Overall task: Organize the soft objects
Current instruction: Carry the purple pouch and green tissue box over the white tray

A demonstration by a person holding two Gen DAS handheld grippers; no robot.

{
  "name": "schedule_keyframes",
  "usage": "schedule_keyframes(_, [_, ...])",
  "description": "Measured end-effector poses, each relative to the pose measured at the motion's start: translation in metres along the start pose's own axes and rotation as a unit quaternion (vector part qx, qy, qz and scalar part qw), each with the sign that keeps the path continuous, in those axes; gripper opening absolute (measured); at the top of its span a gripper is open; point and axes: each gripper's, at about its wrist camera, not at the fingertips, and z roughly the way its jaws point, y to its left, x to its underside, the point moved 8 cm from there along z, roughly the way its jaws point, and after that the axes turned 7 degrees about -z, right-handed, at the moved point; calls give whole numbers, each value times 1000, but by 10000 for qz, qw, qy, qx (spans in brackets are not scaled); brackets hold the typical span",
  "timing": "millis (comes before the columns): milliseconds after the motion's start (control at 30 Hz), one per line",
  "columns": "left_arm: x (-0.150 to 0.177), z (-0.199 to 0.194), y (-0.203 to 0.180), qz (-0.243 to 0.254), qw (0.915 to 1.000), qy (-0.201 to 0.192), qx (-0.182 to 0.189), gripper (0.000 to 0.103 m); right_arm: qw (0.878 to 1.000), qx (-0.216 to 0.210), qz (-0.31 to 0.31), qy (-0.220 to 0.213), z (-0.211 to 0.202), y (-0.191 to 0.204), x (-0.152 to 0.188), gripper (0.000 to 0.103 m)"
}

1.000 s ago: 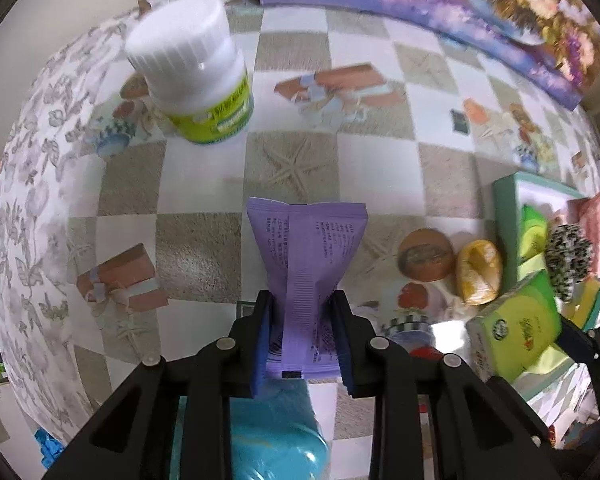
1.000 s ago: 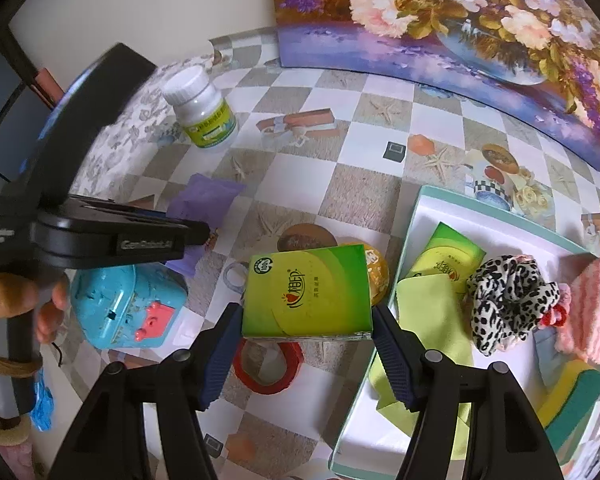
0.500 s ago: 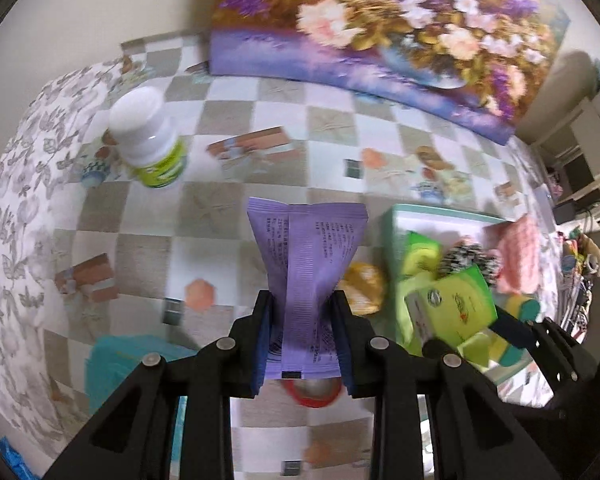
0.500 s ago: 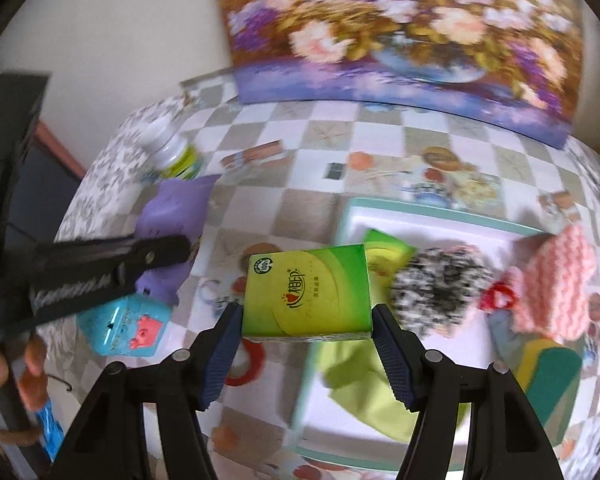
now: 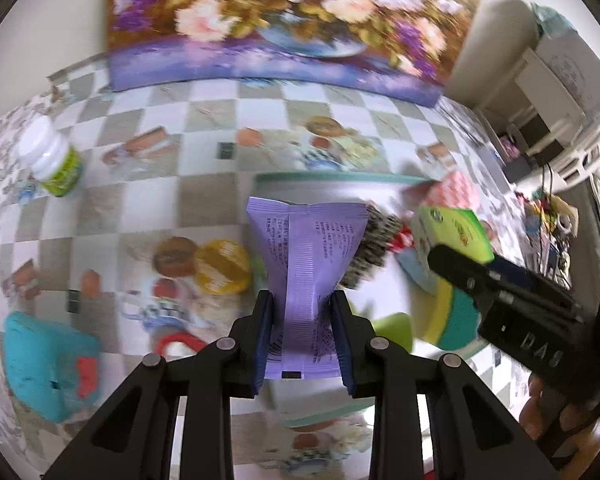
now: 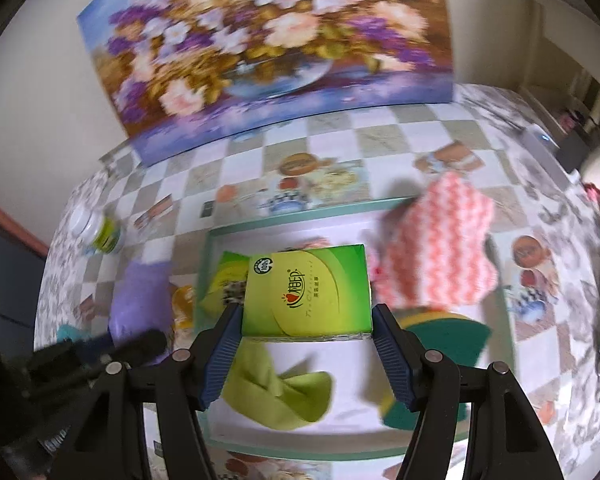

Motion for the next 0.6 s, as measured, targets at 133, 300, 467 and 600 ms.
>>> schedule_keyframes(133, [12,13,-20,89,9999,101,87,30,9999,53,142,-47,-5,-17,1,68])
schedule_keyframes(300, [26,26,-43,260,9994,181,118,30,9998,131,180,12,-4,-27,5,68])
schedule_keyframes(467, [36,38,-47,369,9989,280,42,30,9996,161,158,164,6,-26,10,68])
schedule_keyframes(600, [39,46,-44,395,9987,335,-34,31,9993,142,77,342,19,-20,16,68])
